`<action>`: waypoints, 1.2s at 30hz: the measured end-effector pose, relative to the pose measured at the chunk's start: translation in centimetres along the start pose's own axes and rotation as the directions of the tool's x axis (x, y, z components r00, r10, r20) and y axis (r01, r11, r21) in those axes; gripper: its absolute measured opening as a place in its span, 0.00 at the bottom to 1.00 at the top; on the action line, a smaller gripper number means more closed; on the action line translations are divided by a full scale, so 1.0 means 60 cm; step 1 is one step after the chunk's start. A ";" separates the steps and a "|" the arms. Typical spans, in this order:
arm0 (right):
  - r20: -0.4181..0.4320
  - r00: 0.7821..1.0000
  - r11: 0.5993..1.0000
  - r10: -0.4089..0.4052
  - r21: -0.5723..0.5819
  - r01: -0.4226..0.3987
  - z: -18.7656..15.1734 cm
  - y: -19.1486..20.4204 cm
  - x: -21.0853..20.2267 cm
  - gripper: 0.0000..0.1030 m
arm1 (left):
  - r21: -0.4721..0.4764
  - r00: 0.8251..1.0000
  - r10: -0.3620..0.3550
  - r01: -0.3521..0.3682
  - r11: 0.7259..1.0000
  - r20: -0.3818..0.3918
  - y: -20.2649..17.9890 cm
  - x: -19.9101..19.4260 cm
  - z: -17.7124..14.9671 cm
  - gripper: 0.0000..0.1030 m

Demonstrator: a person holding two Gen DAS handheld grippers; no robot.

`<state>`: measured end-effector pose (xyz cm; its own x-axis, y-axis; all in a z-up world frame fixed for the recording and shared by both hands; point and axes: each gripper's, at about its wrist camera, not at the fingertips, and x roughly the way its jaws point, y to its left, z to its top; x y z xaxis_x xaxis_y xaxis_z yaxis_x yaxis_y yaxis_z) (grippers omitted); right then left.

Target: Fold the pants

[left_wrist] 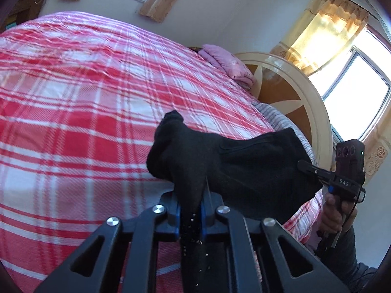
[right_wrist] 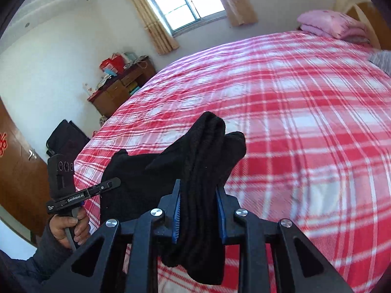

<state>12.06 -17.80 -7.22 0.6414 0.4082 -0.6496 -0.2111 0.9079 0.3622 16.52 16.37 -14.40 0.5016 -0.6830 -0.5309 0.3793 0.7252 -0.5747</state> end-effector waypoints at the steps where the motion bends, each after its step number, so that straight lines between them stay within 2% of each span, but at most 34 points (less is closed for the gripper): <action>1: -0.004 1.000 1.000 0.005 -0.016 -0.005 0.014 0.008 0.012 0.24 | -0.004 1.000 0.009 -0.009 1.000 0.007 0.007 -0.009 0.006 0.12; 7: -0.050 0.997 0.992 0.067 -0.105 -0.072 0.096 0.070 0.114 0.24 | 0.011 0.989 0.131 -0.132 0.991 0.073 0.047 -0.079 0.040 0.12; 13: -0.085 0.988 0.977 0.128 -0.162 -0.141 0.139 0.145 0.222 0.24 | -0.045 0.960 0.237 -0.233 0.971 0.149 0.111 -0.151 0.060 0.12; 16: -0.106 0.982 0.964 0.154 -0.203 -0.173 0.146 0.184 0.276 0.24 | -0.066 0.941 0.296 -0.289 0.955 0.165 0.146 -0.180 0.056 0.12; 19: -0.131 0.975 0.961 0.179 -0.189 -0.202 0.140 0.210 0.338 0.24 | -0.085 0.915 0.365 -0.355 0.931 0.171 0.183 -0.195 0.045 0.12; 22: -0.187 0.966 0.965 0.179 -0.157 -0.209 0.112 0.227 0.403 0.25 | -0.121 0.897 0.420 -0.405 0.906 0.137 0.228 -0.191 0.029 0.13; 23: -0.198 0.966 0.968 0.167 -0.153 -0.198 0.106 0.226 0.416 0.25 | -0.128 0.889 0.443 -0.430 0.894 0.111 0.247 -0.180 0.019 0.15; 25: -0.210 0.966 0.976 0.153 -0.119 -0.181 0.095 0.208 0.437 0.28 | -0.130 0.869 0.489 -0.477 0.869 0.081 0.263 -0.166 0.008 0.37; 27: -0.212 0.960 0.982 0.182 -0.015 -0.190 0.092 0.172 0.449 0.36 | -0.135 0.850 0.519 -0.506 0.852 0.088 0.276 -0.157 -0.003 0.53; 30: -0.210 0.961 0.984 0.177 0.054 -0.169 0.088 0.136 0.454 0.48 | -0.126 0.851 0.512 -0.499 0.857 0.112 0.278 -0.156 -0.007 0.56; 36: -0.184 0.965 0.982 0.187 0.048 -0.181 0.083 0.127 0.452 0.50 | -0.106 0.839 0.526 -0.516 0.850 0.137 0.275 -0.159 -0.013 0.60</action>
<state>31.53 -0.27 -18.73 0.4434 0.5813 -0.6823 -0.2879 0.8132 0.5057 17.39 34.81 -19.29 0.7272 -0.1798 -0.6625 -0.0184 0.9597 -0.2806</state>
